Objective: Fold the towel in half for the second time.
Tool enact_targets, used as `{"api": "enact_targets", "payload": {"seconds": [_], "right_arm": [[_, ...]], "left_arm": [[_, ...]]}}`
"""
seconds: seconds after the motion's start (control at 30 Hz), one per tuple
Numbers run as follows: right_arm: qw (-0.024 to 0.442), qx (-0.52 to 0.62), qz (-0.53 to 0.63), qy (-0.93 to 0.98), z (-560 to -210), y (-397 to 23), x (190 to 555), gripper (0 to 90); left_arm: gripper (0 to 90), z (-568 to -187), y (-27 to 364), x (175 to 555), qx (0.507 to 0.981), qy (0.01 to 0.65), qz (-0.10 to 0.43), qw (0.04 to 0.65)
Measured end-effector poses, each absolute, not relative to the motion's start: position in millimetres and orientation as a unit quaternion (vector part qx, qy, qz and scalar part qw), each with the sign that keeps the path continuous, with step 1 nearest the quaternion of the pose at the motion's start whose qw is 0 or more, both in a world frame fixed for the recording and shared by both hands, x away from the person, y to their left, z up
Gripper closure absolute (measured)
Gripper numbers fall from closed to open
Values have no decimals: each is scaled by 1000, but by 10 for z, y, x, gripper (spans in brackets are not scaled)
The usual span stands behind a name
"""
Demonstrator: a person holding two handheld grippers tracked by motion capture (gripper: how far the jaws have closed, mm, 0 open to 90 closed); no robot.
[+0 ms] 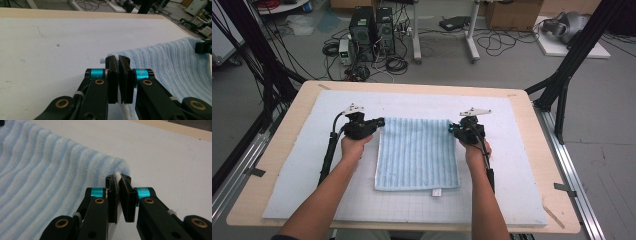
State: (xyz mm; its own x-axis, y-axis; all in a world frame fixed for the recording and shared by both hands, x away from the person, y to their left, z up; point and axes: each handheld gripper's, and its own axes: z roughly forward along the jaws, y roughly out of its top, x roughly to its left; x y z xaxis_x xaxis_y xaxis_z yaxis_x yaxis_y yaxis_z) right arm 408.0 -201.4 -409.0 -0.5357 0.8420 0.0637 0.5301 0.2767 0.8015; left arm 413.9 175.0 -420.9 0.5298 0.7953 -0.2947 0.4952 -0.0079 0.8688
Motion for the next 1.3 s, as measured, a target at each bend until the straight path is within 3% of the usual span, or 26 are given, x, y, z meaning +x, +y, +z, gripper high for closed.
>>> {"api": "enact_targets", "payload": {"seconds": [0.97, 1.3], "right_arm": [[205, 400, 470, 760, -3970, -2112, 3570, 850], [207, 373, 480, 766, -3959, -2122, 3324, 848]], "left_arm": [[853, -4048, 1796, 3625, 698, 409, 107, 578], [849, -4053, 1824, 3362, 710, 388, 117, 576]]}}
